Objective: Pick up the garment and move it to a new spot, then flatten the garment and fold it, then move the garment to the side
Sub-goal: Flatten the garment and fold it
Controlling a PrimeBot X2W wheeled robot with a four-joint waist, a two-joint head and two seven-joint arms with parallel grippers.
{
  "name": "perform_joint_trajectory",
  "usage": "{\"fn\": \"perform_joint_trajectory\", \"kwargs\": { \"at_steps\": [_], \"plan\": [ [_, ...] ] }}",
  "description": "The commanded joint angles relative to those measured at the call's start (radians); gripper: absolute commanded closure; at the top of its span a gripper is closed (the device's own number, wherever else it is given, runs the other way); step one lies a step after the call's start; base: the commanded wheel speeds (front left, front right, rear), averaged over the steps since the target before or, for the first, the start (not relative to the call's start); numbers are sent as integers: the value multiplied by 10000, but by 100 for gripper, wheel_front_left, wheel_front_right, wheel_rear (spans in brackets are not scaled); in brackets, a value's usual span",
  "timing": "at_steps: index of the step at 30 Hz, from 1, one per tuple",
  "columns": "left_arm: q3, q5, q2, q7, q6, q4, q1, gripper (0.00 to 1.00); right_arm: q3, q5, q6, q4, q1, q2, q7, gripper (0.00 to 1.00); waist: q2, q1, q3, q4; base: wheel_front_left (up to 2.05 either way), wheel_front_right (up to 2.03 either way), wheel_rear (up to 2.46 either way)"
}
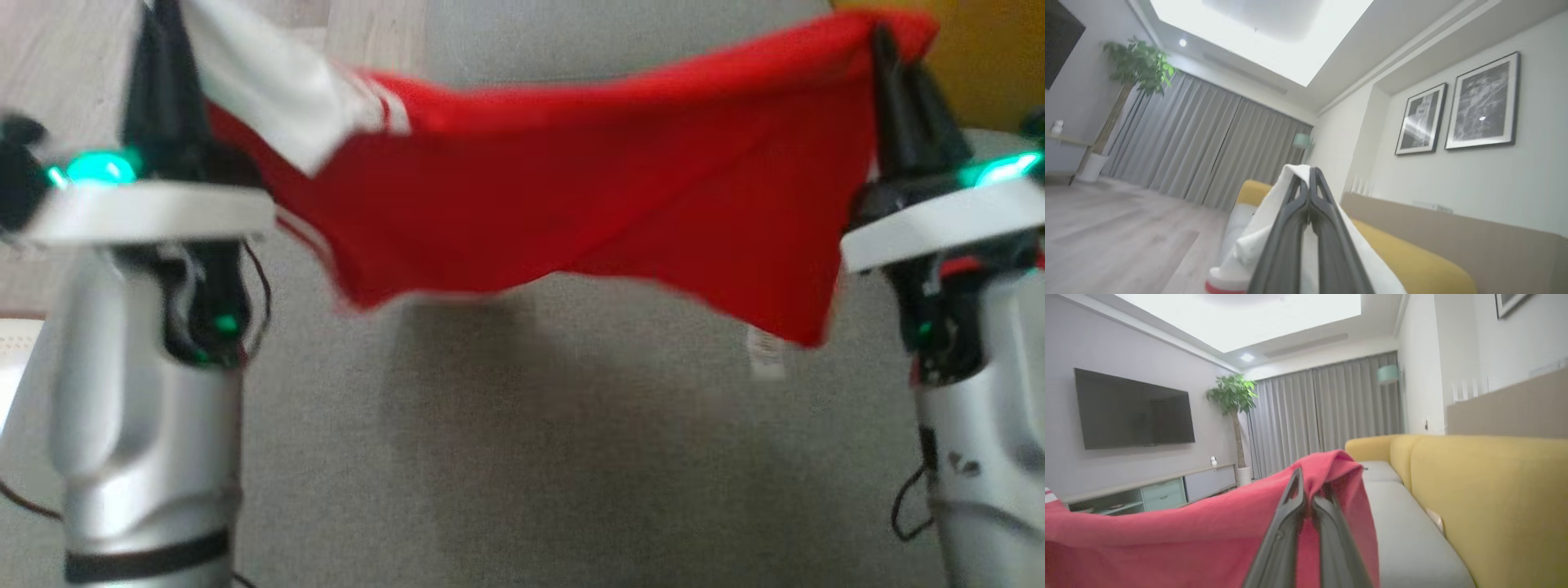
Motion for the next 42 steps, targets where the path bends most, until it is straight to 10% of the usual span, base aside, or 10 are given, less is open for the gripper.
{"fn": "perform_joint_trajectory", "kwargs": {
  "at_steps": [1, 16, 31, 42],
  "plan": [
    [430, -144, 337, 274, 26, -849, -934, 100, 111, 7, -7, -888, -623, -82, 336, 100, 0, 0, -125, 4, 0, 0, 0],
    [573, -383, 1243, 2707, 575, -1805, -2116, 100, -1090, -126, -7, -2387, -1286, 729, 2845, 100, 0, 0, 1479, -5, 0, 0, 0],
    [-33, 961, 2653, 570, -190, 4863, -9740, 100, -679, -1817, -7, 4966, -9432, -306, -225, 100, 0, 0, 5163, 115, 0, 0, 0],
    [-857, 881, 1933, -232, -482, 7150, -8977, 100, -74, -1452, -7, 8961, -9224, -185, -1689, 100, 0, 0, 5002, 458, 0, 0, 0]
  ]
}}
